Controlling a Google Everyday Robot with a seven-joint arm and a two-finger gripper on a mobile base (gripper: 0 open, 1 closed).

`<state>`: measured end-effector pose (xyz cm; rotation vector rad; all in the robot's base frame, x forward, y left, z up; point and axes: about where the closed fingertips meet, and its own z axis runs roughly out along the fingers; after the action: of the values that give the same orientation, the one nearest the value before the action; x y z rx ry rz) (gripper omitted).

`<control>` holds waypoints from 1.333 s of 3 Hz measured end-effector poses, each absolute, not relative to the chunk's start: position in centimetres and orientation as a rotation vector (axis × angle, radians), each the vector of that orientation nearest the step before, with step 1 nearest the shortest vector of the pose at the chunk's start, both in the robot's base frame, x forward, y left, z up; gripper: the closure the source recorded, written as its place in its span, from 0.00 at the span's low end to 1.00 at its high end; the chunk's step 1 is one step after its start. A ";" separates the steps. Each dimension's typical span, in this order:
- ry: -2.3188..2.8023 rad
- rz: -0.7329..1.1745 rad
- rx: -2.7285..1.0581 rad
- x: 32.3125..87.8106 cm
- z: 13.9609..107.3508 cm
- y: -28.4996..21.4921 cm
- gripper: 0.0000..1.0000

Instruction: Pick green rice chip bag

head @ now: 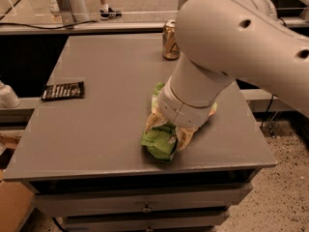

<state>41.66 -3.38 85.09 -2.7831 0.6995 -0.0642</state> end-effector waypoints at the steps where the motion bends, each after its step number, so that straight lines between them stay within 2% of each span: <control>1: 0.652 -0.077 -2.761 41.5 86.4 -2.0 1.00; 4: 0.611 -0.124 -2.598 42.1 91.5 -0.6 1.00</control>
Offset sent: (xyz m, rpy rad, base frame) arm -0.0013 0.0396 0.0387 0.1057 -0.0512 0.0615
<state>42.08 -0.56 91.48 -2.5979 0.6107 -0.1236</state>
